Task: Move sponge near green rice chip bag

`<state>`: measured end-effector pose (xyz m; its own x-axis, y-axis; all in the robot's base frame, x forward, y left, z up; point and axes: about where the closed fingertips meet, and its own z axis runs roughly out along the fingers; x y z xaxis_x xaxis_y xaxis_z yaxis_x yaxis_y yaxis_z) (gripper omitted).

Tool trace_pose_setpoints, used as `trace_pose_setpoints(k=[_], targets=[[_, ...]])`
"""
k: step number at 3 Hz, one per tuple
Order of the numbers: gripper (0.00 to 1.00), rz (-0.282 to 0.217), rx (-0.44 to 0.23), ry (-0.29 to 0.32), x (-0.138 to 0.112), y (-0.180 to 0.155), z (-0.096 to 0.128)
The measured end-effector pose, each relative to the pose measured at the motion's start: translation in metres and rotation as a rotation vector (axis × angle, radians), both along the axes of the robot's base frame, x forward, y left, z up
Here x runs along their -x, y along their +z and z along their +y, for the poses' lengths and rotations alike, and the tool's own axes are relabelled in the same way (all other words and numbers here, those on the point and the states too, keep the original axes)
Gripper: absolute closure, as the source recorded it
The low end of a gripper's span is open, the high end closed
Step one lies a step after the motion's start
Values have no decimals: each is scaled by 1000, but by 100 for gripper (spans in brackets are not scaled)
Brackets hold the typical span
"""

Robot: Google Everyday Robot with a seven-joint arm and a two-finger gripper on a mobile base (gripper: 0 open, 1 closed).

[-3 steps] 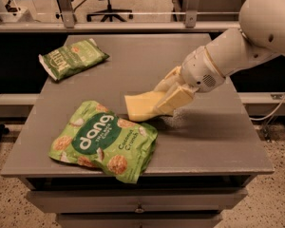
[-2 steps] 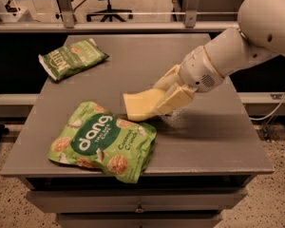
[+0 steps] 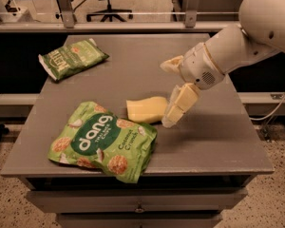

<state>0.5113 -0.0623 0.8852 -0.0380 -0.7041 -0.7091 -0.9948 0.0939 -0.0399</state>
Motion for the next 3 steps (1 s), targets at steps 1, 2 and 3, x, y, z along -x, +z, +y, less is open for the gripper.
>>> trace_pose_setpoints(k=[1,2,3], targets=[[0,-26,-6,-47,-21,8,-24],[0,-78,-20,-137,-55,22,-73],[0,-108,-28,-143,-60,37,-74]])
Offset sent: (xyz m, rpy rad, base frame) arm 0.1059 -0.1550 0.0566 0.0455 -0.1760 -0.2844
